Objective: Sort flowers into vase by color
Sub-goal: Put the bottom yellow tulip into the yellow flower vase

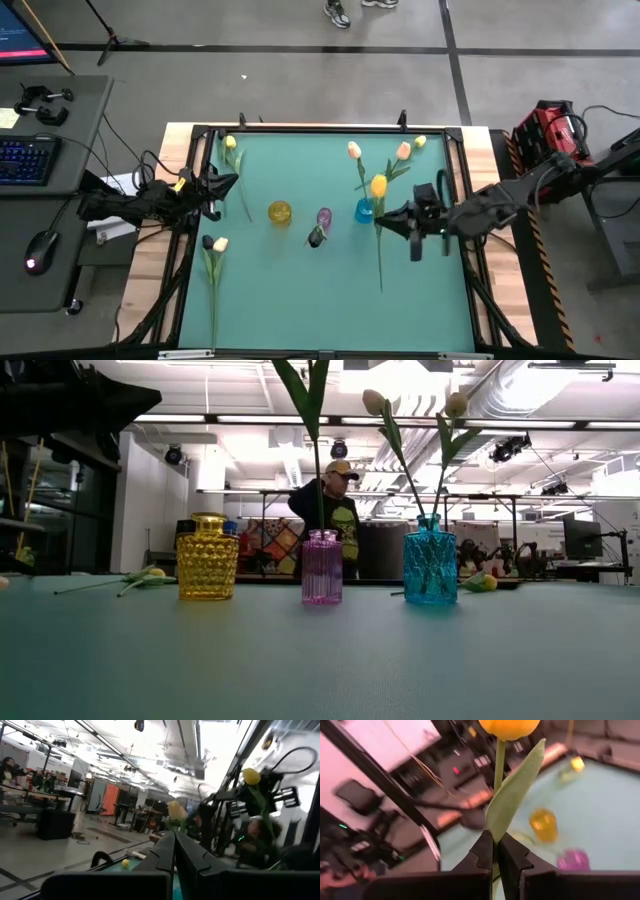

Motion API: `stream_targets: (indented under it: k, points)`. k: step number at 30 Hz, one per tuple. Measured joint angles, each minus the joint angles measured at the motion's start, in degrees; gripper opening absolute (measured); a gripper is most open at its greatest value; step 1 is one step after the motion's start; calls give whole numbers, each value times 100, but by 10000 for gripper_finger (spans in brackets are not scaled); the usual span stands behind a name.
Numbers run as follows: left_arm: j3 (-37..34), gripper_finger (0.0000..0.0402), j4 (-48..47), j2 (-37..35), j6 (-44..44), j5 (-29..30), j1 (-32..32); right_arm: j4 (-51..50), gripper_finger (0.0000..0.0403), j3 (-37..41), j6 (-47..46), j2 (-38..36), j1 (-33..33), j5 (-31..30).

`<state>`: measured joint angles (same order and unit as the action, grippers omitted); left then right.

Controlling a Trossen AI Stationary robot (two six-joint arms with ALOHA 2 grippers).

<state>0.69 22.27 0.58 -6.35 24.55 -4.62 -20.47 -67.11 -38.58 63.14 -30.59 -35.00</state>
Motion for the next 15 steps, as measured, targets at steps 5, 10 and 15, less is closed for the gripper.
stream_targets:
  k: [5,10,15]
  points:
    - [0,0,469,2,-2072,-238,-2,627,0,0,777,-186,103,-160]
    - [2,0,904,0,-3536,296,4,858,0,0,1056,-206,325,-208]
    - [11,1,935,42,-4032,995,13,864,0,0,1037,-192,560,-197]
